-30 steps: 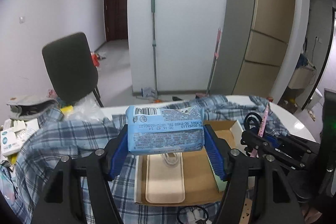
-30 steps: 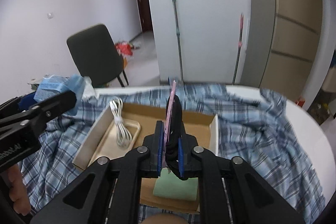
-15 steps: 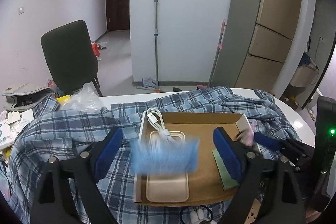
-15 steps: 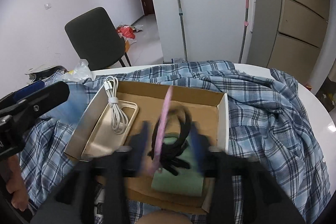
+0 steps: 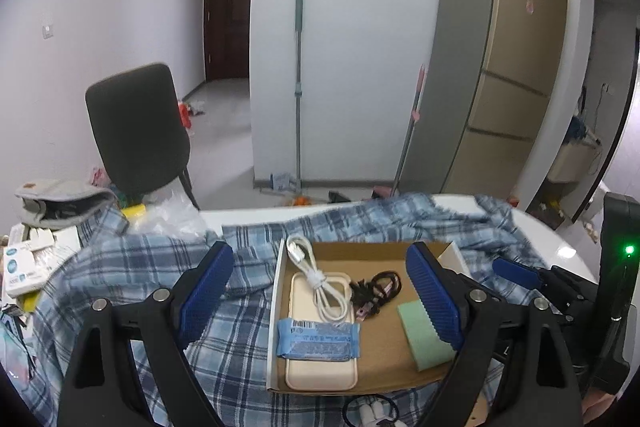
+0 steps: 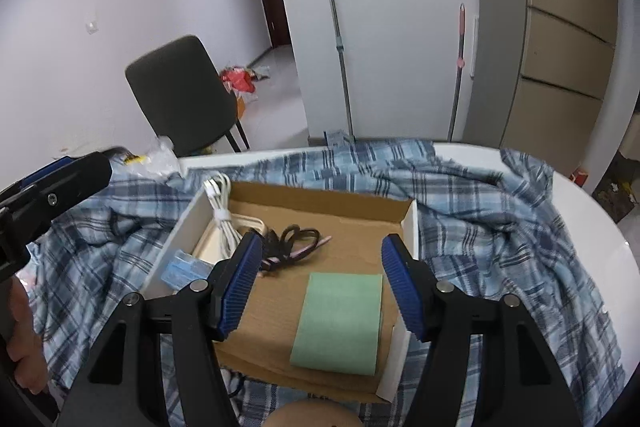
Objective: Organize soft objects
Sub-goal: 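Raise both grippers away from the box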
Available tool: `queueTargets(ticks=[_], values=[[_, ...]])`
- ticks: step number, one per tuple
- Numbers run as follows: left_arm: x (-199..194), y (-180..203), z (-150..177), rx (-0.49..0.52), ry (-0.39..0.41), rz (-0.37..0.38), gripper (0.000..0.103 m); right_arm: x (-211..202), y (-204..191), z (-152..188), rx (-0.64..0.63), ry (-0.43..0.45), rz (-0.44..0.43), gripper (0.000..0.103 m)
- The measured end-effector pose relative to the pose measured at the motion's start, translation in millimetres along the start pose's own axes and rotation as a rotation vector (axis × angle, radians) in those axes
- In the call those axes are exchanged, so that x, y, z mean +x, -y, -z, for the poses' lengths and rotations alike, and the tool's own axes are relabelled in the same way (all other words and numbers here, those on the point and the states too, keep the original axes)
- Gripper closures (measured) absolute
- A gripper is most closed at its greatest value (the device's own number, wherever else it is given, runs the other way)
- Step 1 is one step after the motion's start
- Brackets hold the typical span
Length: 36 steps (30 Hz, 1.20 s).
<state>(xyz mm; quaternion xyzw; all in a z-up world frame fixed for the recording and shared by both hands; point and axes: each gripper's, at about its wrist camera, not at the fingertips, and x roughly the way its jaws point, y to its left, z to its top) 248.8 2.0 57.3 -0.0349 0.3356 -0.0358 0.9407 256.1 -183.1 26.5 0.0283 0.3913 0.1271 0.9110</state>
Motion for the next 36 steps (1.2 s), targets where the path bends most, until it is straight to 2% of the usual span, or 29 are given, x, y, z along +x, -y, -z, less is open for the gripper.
queueTargets(ticks=[3, 6, 9, 12, 16, 18, 21, 23, 28, 29, 34, 36], values=[[-25, -1, -7, -0.01, 0.051, 0.02, 0.013, -26, -2, -5, -0.017, 0.052, 0.009, 0.041], [-56, 2, -13, -0.015, 0.113, 0.051, 0.013, -58, -4, -6, -0.048, 0.138, 0.059, 0.041], [-88, 5, -16, -0.017, 0.178, 0.065, 0.013, -89, -4, -4, -0.051, 0.188, 0.046, 0.041], [-122, 7, -12, -0.024, 0.238, 0.087, 0.013, -120, -8, 2, -0.075, 0.271, 0.072, 0.041], [-150, 12, -6, -0.004, 0.254, 0.119, 0.013, -152, -12, 13, -0.095, 0.357, 0.074, 0.041], [-163, 16, -2, 0.017, 0.269, 0.108, 0.013, -164, -11, 19, -0.093, 0.379, 0.058, 0.04], [-184, 22, 9, 0.055, 0.324, 0.054, 0.011, -180, -12, 29, -0.103, 0.408, 0.047, 0.038], [-197, 22, 17, 0.053, 0.364, 0.054, 0.0, -189, -14, 36, -0.115, 0.434, 0.052, 0.031], [-221, 18, 40, 0.03, 0.428, 0.141, 0.0, -209, -17, 58, -0.149, 0.478, 0.059, 0.023], [-224, 19, 45, 0.029, 0.437, 0.136, 0.0, -212, -18, 62, -0.148, 0.485, 0.061, 0.017], [-229, 22, 69, 0.042, 0.466, 0.104, 0.0, -216, -12, 84, -0.126, 0.527, 0.043, 0.002], [-228, 24, 79, 0.054, 0.473, 0.086, 0.0, -212, -11, 91, -0.129, 0.531, 0.044, 0.0]])
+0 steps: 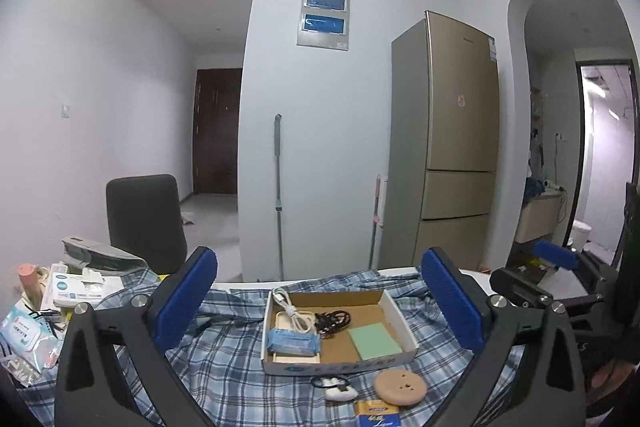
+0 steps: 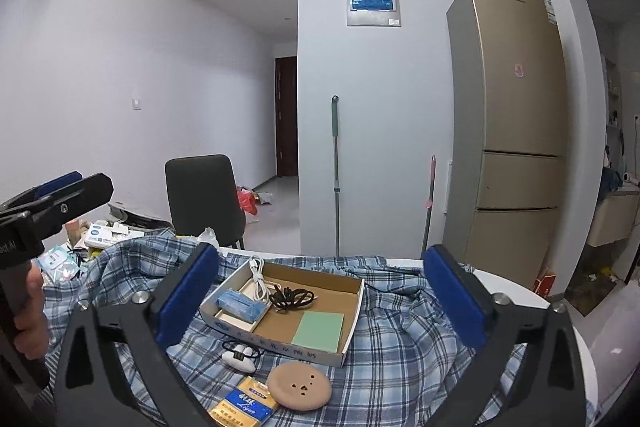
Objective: Organize soft objects
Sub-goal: 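Raise both grippers away from the box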
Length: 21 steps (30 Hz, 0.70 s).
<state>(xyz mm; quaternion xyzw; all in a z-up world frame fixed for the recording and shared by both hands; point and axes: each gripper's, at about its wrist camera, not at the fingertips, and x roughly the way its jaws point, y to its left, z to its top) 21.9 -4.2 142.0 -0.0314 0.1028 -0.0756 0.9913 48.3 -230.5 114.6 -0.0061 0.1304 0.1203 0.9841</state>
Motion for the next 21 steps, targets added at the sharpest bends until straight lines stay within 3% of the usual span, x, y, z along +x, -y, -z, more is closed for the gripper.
queueTargets(ticks=[7, 18, 21], values=[[4, 0, 36, 0.012, -0.006, -0.009, 0.0, 11, 2, 27, 0.0, -0.046, 0.005, 0.0], [34, -5, 80, 0.03, -0.106, 0.002, 0.0, 36, 1, 65, -0.002, -0.132, -0.001, 0.0], [38, -9, 92, 0.026, -0.089, -0.007, 0.0, 42, 3, 74, 0.004, -0.157, 0.0, 0.0]])
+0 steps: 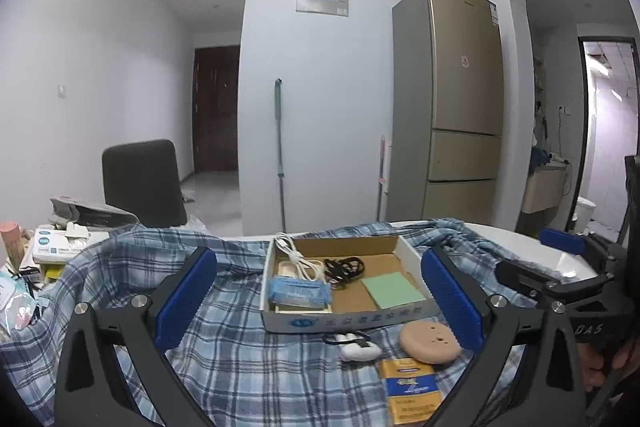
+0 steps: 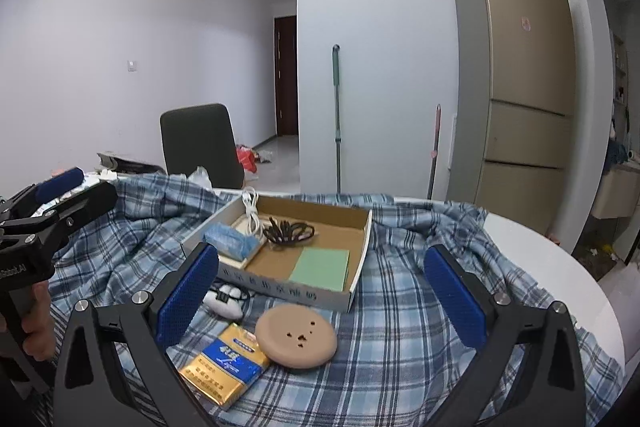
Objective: Organize soft objects
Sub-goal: 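Raise both grippers away from the box, then lower the right gripper onto the beige round pad and grasp it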
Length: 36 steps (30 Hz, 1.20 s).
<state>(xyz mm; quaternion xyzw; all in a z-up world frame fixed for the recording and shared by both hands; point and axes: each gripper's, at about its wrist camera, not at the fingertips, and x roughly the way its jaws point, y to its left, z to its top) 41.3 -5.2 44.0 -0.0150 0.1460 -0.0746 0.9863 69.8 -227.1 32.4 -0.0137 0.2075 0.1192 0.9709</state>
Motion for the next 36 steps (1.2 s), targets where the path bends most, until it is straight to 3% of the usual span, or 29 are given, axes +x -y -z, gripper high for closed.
queueTargets(ticks=[10, 22, 29, 36], values=[[18, 0, 22, 0.047, -0.024, -0.038, 0.0, 17, 7, 11, -0.002, -0.059, 0.023, 0.0], [26, -3, 24, 0.03, -0.058, -0.048, 0.0, 26, 6, 7, -0.02, -0.121, 0.025, 0.0], [38, -11, 28, 0.001, -0.115, -0.06, 0.0, 74, 10, 1, 0.05, -0.402, -0.125, 0.008], [41, -6, 33, 0.023, -0.124, -0.066, 0.0, 118, 9, 30, 0.107, -0.583, -0.12, 0.014]])
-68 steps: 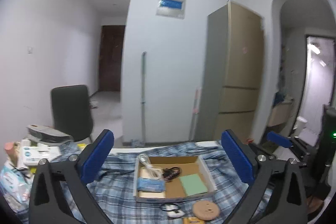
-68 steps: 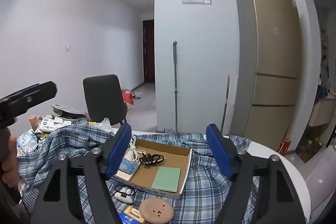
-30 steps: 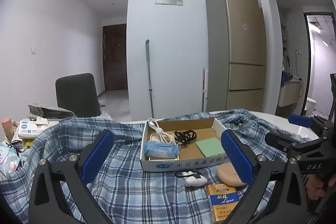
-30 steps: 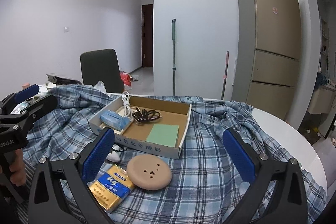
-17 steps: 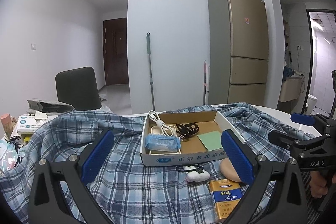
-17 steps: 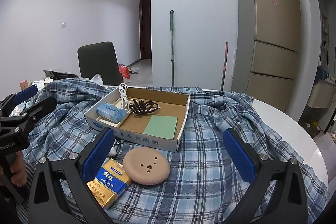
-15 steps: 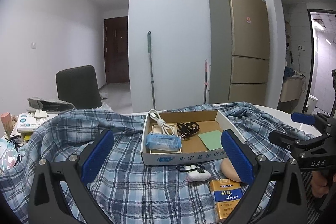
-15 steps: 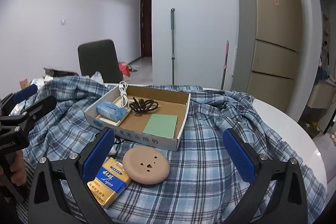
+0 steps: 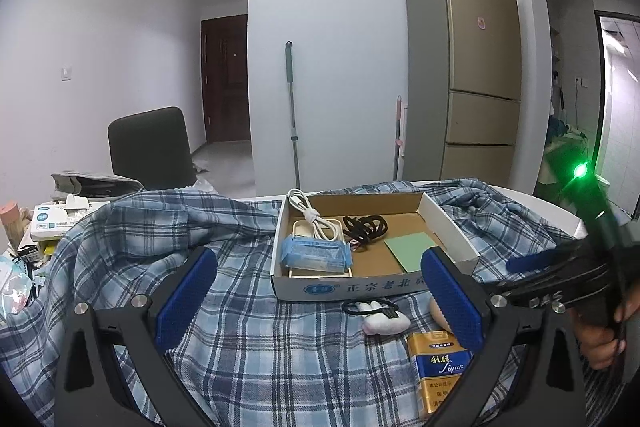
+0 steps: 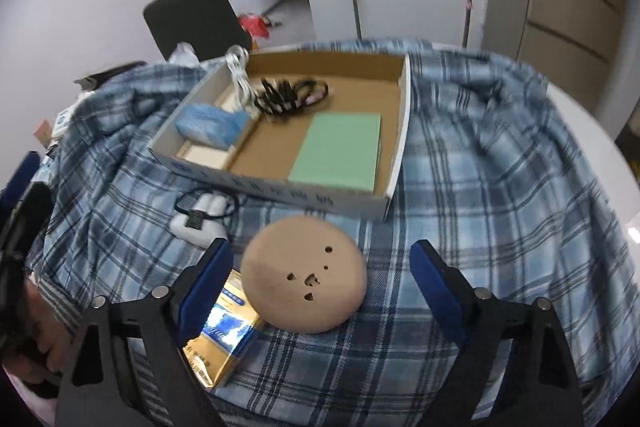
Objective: Organize soft objects
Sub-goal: 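Lower the right gripper onto the beige round pad and grasp it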
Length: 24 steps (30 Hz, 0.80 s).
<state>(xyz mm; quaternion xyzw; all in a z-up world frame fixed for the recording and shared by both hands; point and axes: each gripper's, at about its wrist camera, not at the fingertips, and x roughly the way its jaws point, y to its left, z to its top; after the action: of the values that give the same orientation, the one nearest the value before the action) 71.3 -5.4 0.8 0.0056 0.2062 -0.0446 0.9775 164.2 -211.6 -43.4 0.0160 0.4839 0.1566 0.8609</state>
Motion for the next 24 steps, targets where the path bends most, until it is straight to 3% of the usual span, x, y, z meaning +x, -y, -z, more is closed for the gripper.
queueTargets(ticks=[10, 21, 24], values=[[-1, 0, 0, -0.005, -0.007, -0.004, 0.0, 27, 9, 7, 0.06, -0.085, -0.083, 0.017], [3, 4, 3, 0.022, -0.027, -0.003, 0.0, 36, 5, 8, 0.039, -0.112, -0.095, 0.017], [4, 4, 3, 0.017, -0.032, -0.002, 0.0, 36, 3, 8, 0.029, -0.113, -0.092, 0.022]])
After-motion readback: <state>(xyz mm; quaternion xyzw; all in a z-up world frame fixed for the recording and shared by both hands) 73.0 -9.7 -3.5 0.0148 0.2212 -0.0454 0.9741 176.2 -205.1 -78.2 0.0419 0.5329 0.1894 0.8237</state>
